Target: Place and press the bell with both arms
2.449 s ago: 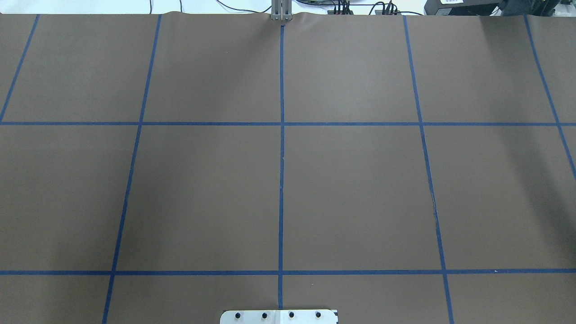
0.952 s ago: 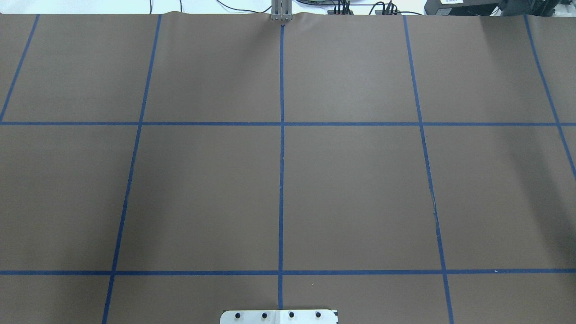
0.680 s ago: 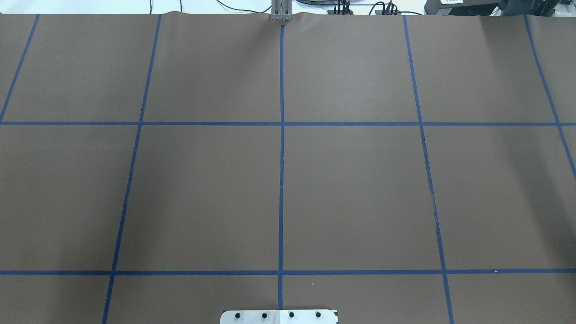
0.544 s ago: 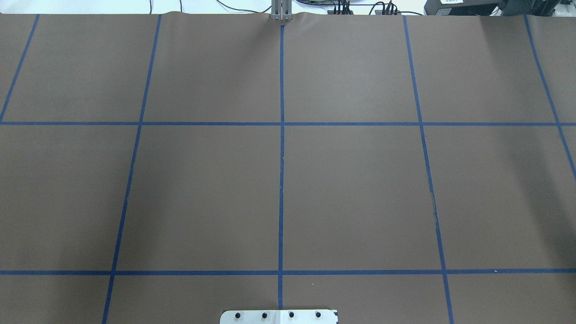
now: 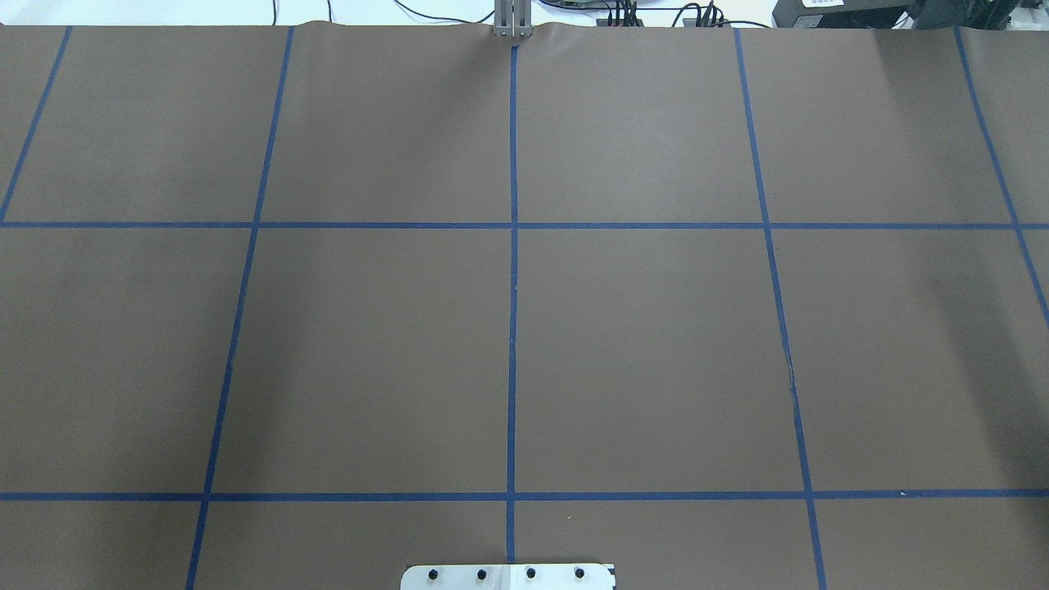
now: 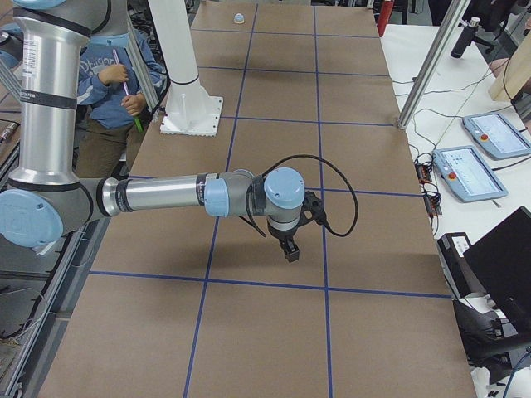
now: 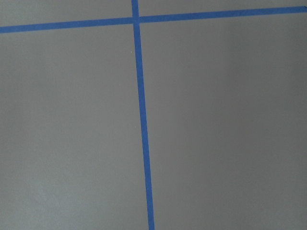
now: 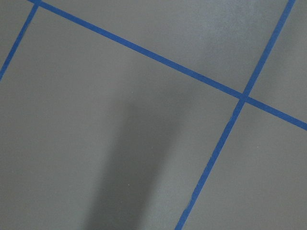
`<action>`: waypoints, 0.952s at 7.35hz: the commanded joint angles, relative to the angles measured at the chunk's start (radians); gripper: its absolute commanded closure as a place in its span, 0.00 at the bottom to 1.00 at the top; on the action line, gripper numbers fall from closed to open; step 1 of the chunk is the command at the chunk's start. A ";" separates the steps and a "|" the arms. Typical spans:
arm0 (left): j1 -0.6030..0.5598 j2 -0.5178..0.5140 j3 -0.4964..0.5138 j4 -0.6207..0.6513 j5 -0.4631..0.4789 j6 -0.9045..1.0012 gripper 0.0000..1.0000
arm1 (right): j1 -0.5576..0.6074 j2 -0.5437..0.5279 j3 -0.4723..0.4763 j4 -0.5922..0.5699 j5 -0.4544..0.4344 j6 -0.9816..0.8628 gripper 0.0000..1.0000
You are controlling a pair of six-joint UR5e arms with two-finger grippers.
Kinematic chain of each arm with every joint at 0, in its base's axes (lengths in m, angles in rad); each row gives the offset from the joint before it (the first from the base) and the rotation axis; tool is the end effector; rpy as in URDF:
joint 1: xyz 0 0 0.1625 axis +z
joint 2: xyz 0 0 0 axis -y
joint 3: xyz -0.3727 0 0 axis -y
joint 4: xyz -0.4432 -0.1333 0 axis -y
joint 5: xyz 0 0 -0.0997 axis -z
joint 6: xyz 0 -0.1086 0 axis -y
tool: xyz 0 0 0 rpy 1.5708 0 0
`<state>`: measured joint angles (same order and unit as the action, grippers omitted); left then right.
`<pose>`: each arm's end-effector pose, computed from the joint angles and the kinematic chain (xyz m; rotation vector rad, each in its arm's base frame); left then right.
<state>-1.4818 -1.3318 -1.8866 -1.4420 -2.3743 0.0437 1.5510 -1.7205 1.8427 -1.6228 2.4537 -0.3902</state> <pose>-0.0150 -0.4524 0.5711 -0.0674 0.8024 0.1046 0.0397 -0.4895 0.5388 0.2287 -0.8620 -0.4137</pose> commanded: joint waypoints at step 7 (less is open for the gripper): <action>0.186 0.313 0.317 -0.443 -0.060 -0.088 0.00 | -0.046 -0.048 -0.002 0.014 0.051 0.001 0.00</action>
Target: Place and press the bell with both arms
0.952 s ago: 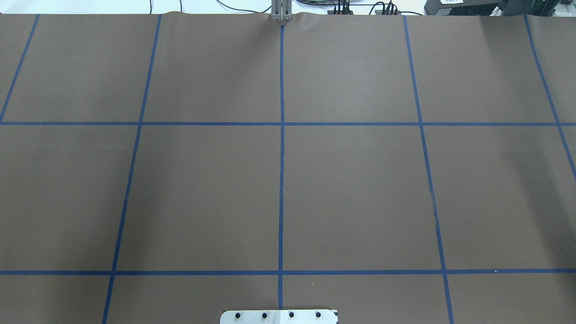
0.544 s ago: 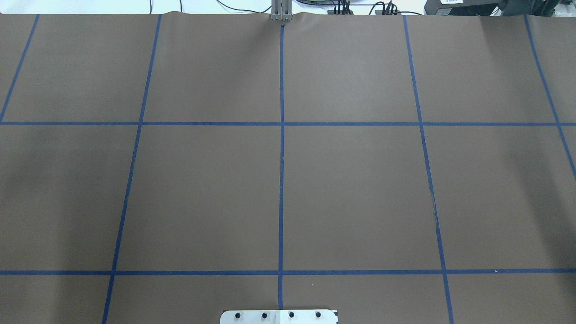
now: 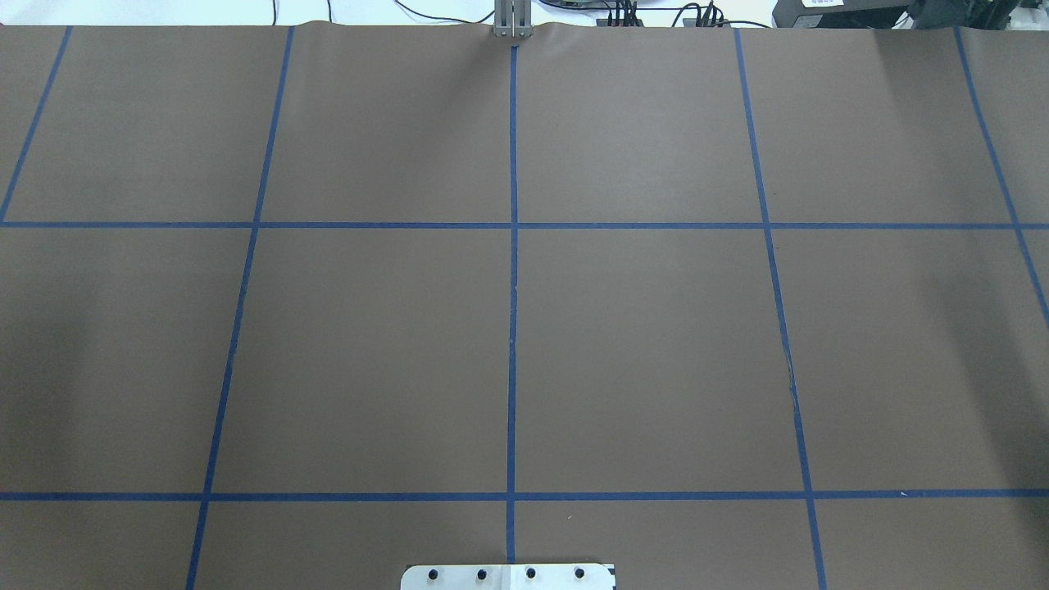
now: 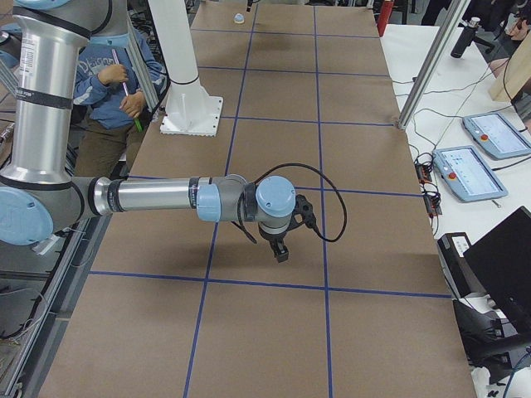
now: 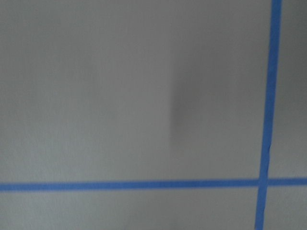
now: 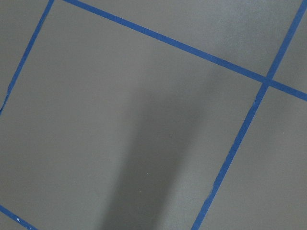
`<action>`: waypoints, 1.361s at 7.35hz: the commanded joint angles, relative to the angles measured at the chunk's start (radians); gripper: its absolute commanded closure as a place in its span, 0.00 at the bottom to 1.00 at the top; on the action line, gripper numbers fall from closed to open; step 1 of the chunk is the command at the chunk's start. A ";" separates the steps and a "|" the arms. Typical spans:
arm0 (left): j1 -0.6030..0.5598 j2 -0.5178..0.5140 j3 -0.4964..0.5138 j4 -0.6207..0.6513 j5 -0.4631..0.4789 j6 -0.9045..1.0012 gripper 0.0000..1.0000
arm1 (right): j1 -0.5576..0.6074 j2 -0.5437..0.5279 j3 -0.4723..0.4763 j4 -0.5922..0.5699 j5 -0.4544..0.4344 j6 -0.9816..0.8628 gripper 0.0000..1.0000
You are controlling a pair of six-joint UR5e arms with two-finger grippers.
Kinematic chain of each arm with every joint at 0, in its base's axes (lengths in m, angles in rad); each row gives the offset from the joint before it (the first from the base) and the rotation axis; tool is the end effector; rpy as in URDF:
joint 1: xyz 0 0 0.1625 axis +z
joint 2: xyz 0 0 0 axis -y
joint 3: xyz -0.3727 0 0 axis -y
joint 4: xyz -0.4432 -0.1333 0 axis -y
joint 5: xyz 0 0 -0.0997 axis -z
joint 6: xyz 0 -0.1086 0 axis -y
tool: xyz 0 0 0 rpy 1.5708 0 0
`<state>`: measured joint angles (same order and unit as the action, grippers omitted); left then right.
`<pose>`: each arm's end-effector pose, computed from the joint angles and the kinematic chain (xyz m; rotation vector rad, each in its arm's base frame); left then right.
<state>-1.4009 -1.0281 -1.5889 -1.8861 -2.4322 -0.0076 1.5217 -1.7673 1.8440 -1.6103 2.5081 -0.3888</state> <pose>-0.0038 -0.2786 0.7935 -0.2714 0.8372 0.0615 0.0226 -0.4728 0.5546 0.1939 -0.9254 -0.4225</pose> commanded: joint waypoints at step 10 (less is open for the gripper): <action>0.236 -0.049 0.204 -0.186 -0.034 -0.095 0.00 | -0.040 -0.003 -0.005 0.003 -0.009 -0.001 0.00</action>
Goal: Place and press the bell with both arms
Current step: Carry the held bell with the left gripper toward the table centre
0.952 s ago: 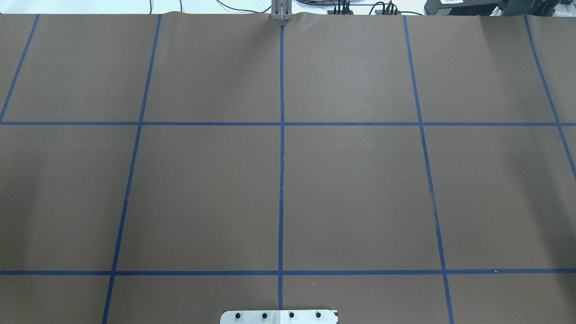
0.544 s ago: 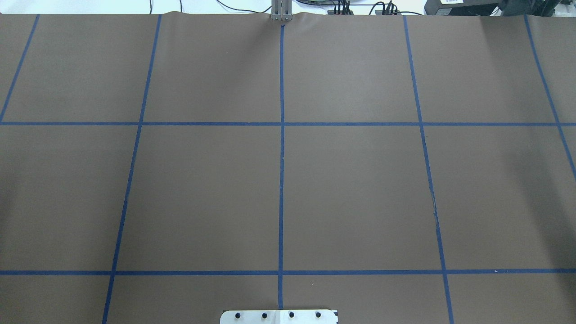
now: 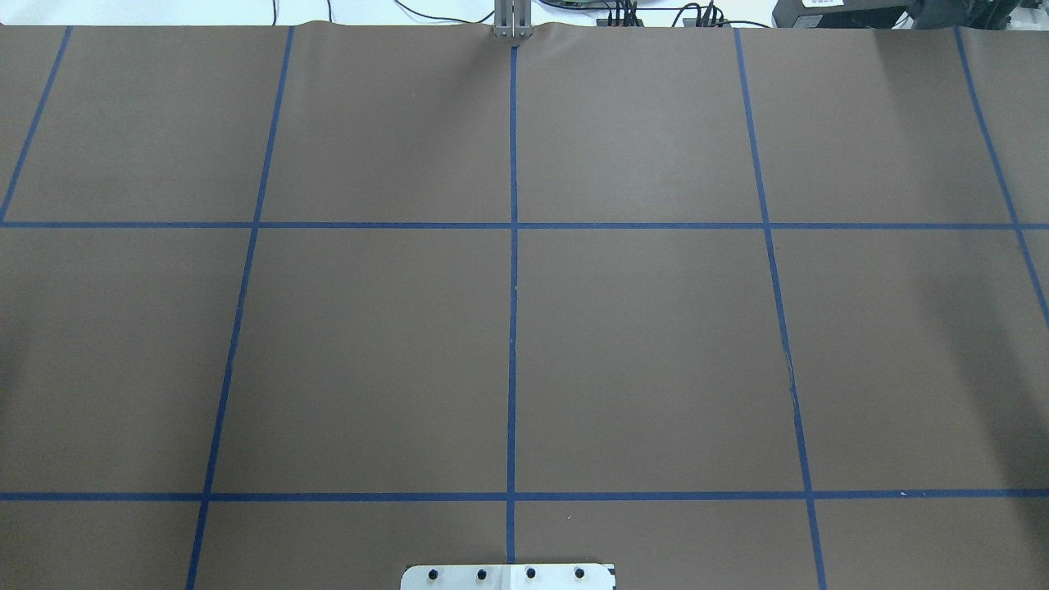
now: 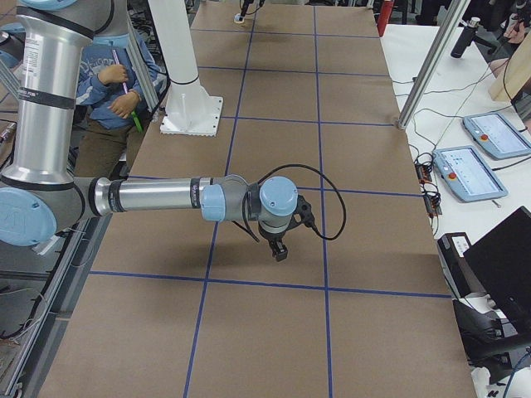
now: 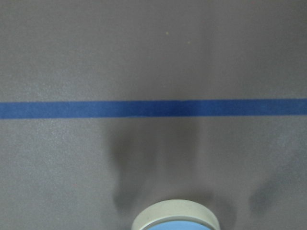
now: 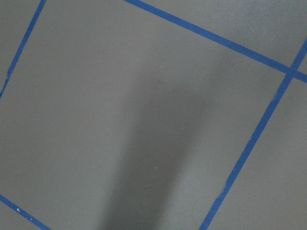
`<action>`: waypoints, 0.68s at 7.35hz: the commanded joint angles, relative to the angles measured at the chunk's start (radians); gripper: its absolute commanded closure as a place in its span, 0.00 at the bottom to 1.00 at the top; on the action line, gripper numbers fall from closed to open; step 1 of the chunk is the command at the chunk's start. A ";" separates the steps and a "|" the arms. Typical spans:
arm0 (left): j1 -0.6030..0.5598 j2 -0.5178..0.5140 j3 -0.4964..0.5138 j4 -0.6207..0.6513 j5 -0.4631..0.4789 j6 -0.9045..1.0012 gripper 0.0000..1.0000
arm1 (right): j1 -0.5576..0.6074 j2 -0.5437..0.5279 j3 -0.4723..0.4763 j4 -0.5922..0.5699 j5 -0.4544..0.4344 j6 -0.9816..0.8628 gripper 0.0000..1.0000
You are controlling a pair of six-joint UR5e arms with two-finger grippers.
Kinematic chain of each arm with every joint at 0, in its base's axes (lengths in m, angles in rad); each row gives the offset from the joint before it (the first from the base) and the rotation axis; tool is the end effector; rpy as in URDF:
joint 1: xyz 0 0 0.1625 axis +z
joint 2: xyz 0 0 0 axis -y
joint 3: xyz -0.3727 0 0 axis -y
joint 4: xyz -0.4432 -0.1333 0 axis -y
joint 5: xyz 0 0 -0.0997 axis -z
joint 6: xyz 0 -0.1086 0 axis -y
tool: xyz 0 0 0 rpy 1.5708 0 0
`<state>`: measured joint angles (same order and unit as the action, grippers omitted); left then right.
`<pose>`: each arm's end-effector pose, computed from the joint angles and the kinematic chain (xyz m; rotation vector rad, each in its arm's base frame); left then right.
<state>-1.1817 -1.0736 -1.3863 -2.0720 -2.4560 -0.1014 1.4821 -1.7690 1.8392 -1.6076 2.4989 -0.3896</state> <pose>0.0501 -0.2520 0.8549 -0.3783 0.8165 0.1882 0.0045 -0.4728 0.5585 0.1714 -0.9217 -0.4586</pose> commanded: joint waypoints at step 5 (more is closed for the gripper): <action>0.040 -0.003 0.026 0.001 -0.006 -0.003 0.00 | 0.000 -0.003 0.000 -0.002 0.002 0.003 0.00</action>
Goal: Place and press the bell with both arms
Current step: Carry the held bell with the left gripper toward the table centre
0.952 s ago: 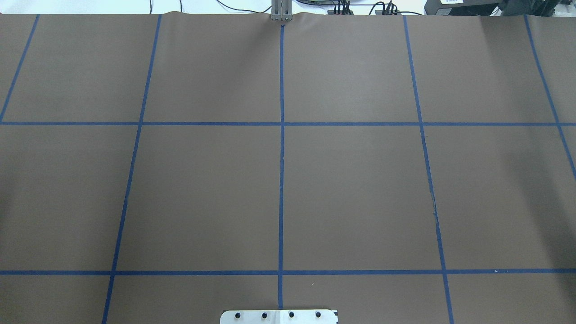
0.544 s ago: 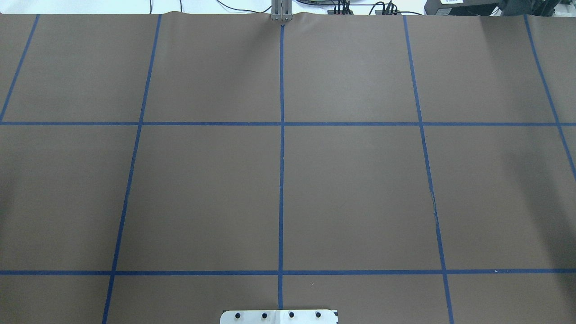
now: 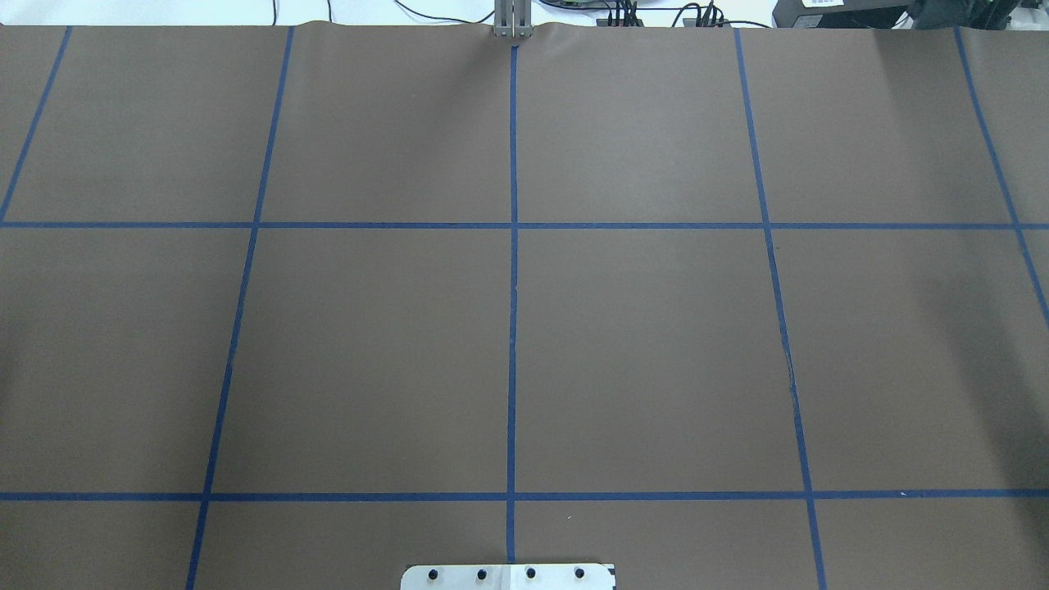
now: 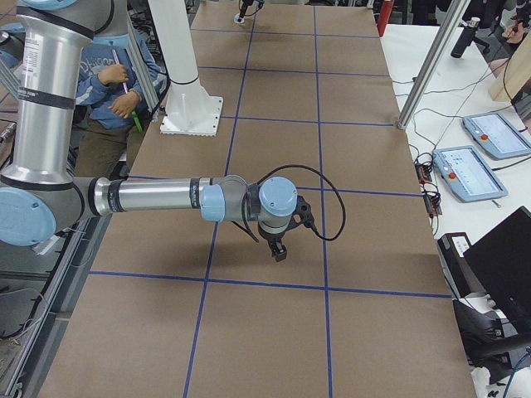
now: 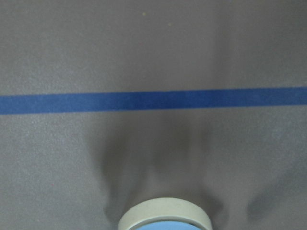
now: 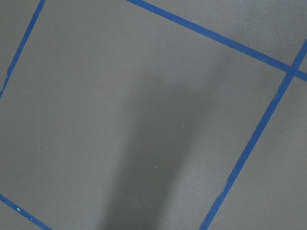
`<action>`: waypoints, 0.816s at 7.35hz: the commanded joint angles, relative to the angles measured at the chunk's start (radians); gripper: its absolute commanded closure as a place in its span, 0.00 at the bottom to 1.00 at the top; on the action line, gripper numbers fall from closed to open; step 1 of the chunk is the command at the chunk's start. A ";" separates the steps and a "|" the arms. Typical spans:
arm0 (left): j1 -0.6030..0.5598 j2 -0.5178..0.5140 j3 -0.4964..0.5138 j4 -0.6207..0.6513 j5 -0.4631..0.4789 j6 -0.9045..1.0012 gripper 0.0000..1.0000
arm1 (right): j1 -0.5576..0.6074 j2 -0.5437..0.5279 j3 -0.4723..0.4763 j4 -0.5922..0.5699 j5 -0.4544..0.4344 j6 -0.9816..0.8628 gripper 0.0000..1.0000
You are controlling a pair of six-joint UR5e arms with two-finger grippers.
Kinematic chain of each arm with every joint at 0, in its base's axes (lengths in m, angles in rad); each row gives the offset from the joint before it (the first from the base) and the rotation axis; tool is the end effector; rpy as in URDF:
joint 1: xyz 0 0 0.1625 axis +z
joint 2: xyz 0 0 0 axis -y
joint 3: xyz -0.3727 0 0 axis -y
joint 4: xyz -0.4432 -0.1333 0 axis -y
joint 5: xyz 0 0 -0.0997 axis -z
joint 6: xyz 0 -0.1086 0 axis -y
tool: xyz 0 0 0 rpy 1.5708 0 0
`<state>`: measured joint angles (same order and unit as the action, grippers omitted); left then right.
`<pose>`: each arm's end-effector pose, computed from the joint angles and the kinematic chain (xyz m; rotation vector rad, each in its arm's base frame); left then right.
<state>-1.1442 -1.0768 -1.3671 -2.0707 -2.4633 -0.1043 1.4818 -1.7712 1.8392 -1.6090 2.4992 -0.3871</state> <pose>0.0579 -0.2453 0.8618 -0.4120 0.8113 0.2116 0.0044 -0.4718 0.5597 0.1667 -0.9226 -0.4549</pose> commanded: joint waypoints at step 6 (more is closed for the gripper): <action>0.012 -0.011 0.013 -0.005 -0.003 -0.026 1.00 | -0.002 -0.005 -0.002 -0.002 0.001 0.001 0.00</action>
<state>-1.1346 -1.0864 -1.3510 -2.0717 -2.4626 -0.1196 1.4806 -1.7760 1.8376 -1.6117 2.5004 -0.3866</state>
